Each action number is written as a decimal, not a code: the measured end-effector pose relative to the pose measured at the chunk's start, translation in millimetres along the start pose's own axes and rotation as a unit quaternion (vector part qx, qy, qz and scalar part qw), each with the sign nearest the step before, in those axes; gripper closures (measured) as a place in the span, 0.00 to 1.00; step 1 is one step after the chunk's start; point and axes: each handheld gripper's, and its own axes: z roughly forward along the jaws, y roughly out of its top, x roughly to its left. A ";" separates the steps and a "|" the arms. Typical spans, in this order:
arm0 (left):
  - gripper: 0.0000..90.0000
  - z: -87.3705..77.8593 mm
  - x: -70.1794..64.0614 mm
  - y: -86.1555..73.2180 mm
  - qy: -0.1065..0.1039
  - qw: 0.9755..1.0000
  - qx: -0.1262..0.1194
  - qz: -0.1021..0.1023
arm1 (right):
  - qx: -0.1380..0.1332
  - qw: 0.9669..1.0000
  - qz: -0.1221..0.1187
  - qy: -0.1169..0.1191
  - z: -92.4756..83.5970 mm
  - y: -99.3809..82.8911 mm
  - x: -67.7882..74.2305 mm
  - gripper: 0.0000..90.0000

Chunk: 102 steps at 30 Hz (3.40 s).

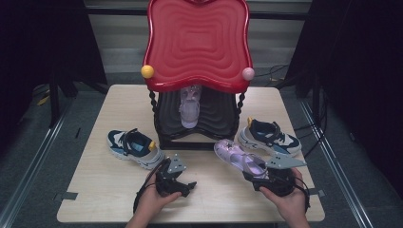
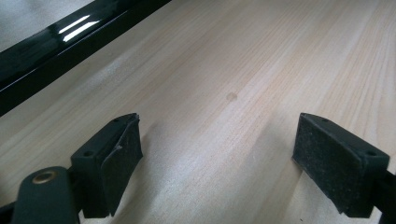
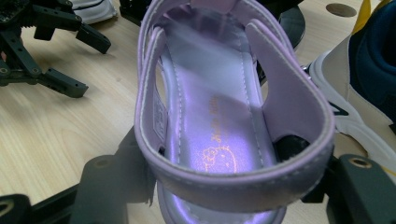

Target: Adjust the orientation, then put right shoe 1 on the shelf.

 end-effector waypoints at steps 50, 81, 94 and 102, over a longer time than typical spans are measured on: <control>0.16 0.0 -0.2 -0.1 0.000 1.000 0.000 -0.001 | -0.060 0.993 0.027 -0.100 19.1 53.3 22.8 0.41; 0.16 -0.1 -0.1 0.0 0.000 1.000 0.000 0.000 | -0.083 0.980 0.066 -0.171 54.3 79.6 49.4 0.41; 0.16 0.4 -0.4 -0.1 0.001 1.000 -0.004 -0.003 | -0.098 0.970 0.090 -0.203 70.7 93.6 59.5 0.41; 0.16 0.4 -0.5 -0.1 0.001 1.000 -0.004 -0.003 | -0.100 0.963 0.114 -0.221 85.8 96.2 65.1 0.41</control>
